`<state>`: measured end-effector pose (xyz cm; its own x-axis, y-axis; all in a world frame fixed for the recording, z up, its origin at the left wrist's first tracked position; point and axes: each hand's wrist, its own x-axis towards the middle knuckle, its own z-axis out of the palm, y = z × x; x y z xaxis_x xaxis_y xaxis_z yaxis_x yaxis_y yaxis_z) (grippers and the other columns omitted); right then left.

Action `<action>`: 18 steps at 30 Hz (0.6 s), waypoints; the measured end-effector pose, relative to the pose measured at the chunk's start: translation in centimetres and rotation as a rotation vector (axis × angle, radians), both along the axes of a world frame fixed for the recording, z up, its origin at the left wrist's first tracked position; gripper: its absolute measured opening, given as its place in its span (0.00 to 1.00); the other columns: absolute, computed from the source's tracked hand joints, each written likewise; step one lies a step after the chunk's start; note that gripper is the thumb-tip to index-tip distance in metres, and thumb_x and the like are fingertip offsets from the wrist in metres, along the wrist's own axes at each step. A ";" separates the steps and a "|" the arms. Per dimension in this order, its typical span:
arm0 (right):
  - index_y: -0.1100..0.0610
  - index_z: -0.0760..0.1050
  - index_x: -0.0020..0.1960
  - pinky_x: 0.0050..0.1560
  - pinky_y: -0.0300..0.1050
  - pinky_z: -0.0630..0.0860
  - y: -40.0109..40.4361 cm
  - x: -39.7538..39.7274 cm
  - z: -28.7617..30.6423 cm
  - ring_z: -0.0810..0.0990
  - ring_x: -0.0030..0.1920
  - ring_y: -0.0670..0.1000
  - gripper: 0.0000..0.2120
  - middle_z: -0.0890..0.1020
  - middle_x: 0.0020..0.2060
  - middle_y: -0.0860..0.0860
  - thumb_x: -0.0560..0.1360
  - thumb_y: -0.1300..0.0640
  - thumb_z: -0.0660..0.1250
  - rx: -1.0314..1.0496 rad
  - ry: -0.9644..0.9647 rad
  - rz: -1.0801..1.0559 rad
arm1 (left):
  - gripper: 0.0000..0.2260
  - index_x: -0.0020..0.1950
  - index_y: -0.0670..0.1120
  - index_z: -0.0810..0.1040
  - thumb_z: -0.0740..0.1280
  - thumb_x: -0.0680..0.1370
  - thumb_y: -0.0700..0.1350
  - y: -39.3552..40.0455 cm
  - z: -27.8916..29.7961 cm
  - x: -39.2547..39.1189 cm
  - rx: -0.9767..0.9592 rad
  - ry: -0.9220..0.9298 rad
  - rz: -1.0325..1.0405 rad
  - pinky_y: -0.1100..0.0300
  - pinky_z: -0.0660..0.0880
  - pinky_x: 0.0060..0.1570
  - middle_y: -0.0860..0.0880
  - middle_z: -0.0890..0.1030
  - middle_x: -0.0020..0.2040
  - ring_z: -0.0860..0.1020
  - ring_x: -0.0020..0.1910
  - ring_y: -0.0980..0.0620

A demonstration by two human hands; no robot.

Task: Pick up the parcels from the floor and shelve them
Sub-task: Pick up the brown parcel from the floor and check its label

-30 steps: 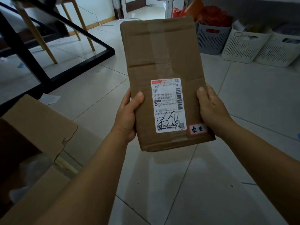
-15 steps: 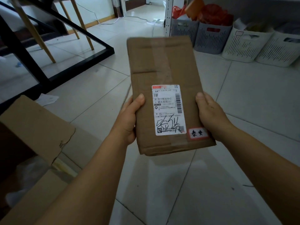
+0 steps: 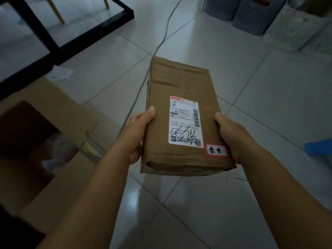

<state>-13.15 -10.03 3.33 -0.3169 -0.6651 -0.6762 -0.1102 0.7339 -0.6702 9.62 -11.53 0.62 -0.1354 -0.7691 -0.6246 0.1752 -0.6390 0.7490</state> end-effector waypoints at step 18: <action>0.54 0.77 0.53 0.58 0.57 0.78 6.7 2.6 37.8 0.83 0.50 0.57 0.17 0.84 0.50 0.56 0.79 0.44 0.55 -0.043 -0.003 0.198 | 0.21 0.67 0.51 0.69 0.69 0.76 0.47 13.8 38.9 1.1 -0.066 -0.023 0.367 0.62 0.79 0.34 0.48 0.82 0.53 0.84 0.42 0.54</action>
<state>-10.51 -3.30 41.11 -0.1746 -0.7426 -0.6466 -0.2476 0.6687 -0.7011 10.68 2.23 39.55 0.1709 -0.8027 -0.5714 0.3664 -0.4866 0.7931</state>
